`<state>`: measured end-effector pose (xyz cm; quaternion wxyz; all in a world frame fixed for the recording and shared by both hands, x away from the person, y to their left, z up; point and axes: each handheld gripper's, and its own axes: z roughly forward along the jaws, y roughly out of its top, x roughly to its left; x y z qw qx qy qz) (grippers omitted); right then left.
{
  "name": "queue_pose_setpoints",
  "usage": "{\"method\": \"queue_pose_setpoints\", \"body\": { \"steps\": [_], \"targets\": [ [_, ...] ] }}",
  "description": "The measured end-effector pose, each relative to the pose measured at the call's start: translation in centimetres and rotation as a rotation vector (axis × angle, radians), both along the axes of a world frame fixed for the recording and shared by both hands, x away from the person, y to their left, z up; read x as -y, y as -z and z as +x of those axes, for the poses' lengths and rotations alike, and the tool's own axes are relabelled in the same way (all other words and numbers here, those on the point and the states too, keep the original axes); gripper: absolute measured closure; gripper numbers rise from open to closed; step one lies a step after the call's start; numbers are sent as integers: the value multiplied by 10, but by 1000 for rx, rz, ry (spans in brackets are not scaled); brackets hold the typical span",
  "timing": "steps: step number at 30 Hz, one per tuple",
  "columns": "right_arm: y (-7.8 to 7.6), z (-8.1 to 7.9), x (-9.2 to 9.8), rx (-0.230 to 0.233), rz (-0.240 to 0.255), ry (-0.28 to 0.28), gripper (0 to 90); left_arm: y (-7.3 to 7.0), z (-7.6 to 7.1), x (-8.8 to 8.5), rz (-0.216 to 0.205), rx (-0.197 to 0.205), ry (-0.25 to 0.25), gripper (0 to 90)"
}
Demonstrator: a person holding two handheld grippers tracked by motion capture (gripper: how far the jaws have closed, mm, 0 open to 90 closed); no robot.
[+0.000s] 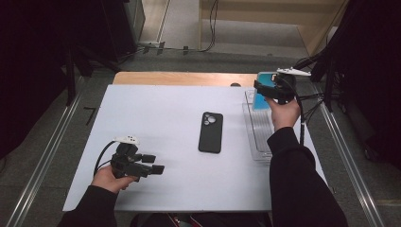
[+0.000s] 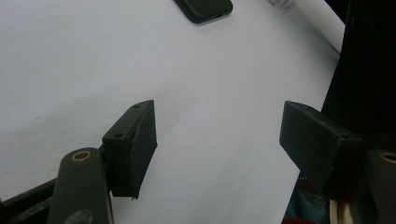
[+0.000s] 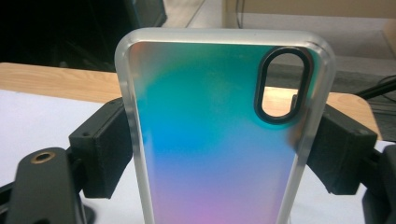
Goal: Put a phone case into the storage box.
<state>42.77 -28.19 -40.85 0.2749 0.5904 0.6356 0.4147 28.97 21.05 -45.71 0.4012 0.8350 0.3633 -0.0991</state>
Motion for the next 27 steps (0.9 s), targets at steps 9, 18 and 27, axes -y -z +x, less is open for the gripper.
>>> {"method": "queue_pose_setpoints", "body": {
  "steps": [9,18,27],
  "targets": [
    [12,19,-1,-16,3,31,155,0,1,-1,-13,-1,4,278],
    [28,33,0,-57,15,71,152,0,2,-2,-15,-2,4,279],
    [40,40,-6,-44,-30,74,150,0,2,-1,-19,-5,6,279]
  ]
}}
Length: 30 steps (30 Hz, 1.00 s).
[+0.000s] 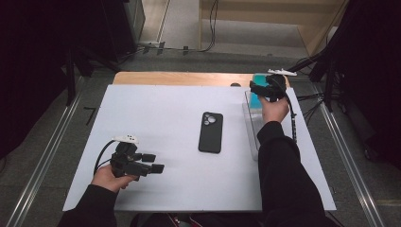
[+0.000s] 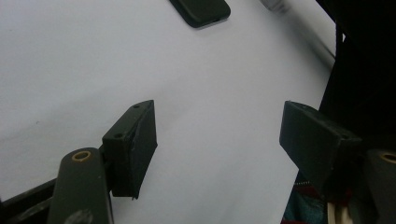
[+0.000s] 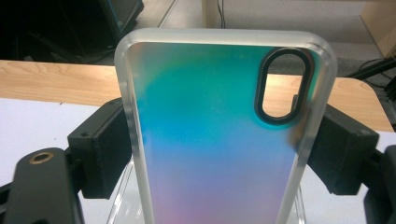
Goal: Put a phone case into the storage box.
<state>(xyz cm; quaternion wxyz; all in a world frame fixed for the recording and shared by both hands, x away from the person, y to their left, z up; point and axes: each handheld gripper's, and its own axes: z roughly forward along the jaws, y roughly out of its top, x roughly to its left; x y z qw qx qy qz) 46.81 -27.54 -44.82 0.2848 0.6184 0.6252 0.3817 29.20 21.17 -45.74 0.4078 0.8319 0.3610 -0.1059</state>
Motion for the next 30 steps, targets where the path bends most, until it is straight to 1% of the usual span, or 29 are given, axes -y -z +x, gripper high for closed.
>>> {"method": "queue_pose_setpoints", "body": {
  "steps": [2,4,7,9,10,13,14,15,18,19,22,24,26,27,30],
  "targets": [
    [1,2,-2,-4,-2,7,148,0,0,0,-1,0,-3,279],
    [2,3,-3,-17,20,14,147,0,0,-1,-1,0,-5,279],
    [3,5,-4,-5,21,12,147,0,0,-1,-3,0,-4,279],
    [3,5,-4,6,10,10,147,0,0,-1,-3,1,-3,279],
    [3,5,-4,3,7,9,147,0,0,-1,-1,1,-3,280],
    [6,5,-6,-24,-3,11,147,0,0,-1,-1,1,-3,280],
    [8,5,-7,-32,-18,2,147,0,0,-1,-1,1,-3,280],
    [8,5,-7,-32,-18,2,147,0,0,-1,-2,1,-2,280],
    [8,5,-9,-26,-34,-4,147,-1,0,0,-2,2,-2,280],
    [7,5,-10,-20,-25,-3,146,-1,0,0,-3,2,-3,279],
    [6,4,-10,-15,-21,-9,145,0,0,-1,-3,1,-2,280],
    [7,5,-8,-12,-6,-13,142,0,0,-1,-2,1,-3,279],
    [7,5,-8,-11,-5,-15,133,0,0,-1,-1,2,-4,279],
    [7,5,-9,-4,-12,-22,116,0,0,-1,-3,1,-3,280],
    [5,4,-9,9,-25,-20,111,0,0,0,-1,1,-2,280]
  ]
}}
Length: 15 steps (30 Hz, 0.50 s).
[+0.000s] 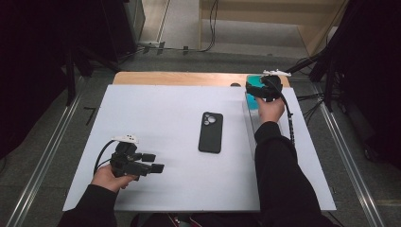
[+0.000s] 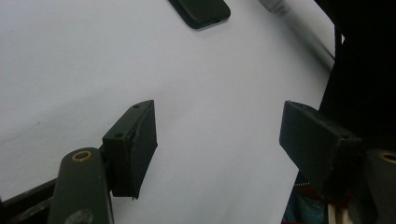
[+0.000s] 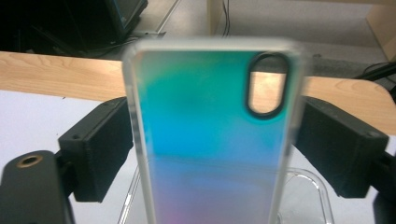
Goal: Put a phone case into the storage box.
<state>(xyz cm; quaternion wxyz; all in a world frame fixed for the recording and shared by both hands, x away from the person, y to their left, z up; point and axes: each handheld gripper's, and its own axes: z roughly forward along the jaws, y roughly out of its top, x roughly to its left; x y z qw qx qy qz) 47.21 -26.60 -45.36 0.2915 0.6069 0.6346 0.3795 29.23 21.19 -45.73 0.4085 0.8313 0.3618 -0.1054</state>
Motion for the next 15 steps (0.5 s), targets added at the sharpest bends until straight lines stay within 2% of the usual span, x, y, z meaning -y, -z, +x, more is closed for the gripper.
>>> {"method": "queue_pose_setpoints", "body": {
  "steps": [11,15],
  "targets": [
    [3,2,2,-27,5,6,109,0,0,-1,-1,1,-3,280],
    [1,1,4,-39,11,10,82,0,0,0,-1,0,-5,279]
  ]
}}
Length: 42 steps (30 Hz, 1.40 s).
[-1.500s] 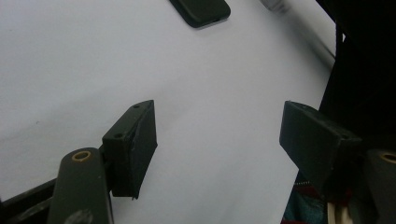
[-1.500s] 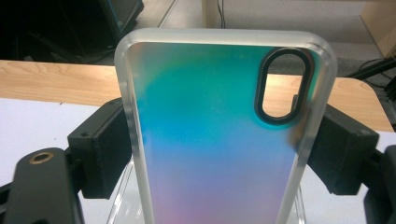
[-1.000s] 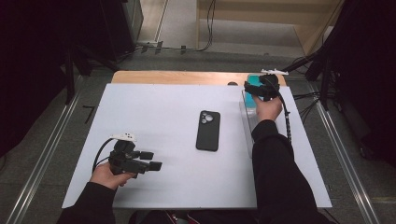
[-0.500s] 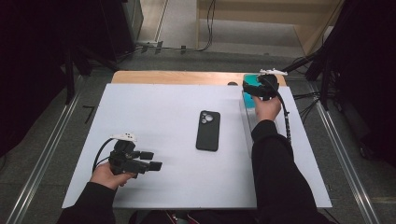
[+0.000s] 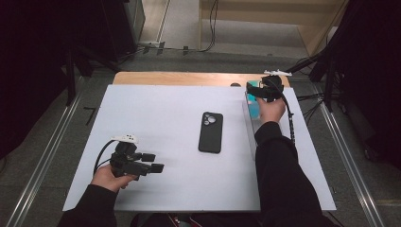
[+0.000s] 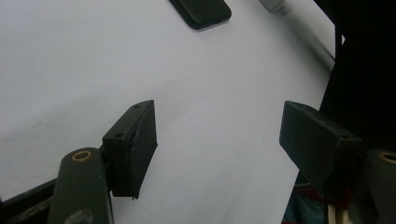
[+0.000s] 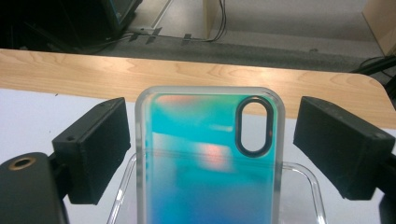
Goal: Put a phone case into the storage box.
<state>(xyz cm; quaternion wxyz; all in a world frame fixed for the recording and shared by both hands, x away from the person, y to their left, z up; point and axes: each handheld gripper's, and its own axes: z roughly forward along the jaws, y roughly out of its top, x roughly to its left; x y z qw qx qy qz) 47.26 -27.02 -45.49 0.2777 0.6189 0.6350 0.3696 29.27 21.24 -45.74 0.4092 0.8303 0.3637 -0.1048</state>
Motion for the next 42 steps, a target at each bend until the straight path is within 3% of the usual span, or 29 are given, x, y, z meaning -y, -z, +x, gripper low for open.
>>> {"method": "queue_pose_setpoints", "body": {
  "steps": [3,8,12,16,22,32,42],
  "targets": [
    [-1,-1,1,-26,35,-6,17,0,0,0,0,1,-1,280],
    [-11,-9,2,-45,37,-18,17,0,1,0,1,-2,-10,280],
    [-20,-18,7,-49,73,-15,17,-1,2,-1,0,1,-14,280],
    [-26,-27,10,-70,79,-26,18,-1,2,0,-3,2,-22,280],
    [-32,-43,10,-102,98,-69,20,-2,4,1,-3,5,-23,279],
    [-47,-71,0,-106,117,-142,40,-3,10,5,-4,7,-20,279],
    [-54,-103,-9,-95,147,-255,41,-4,15,5,-11,4,-22,279]
  ]
}}
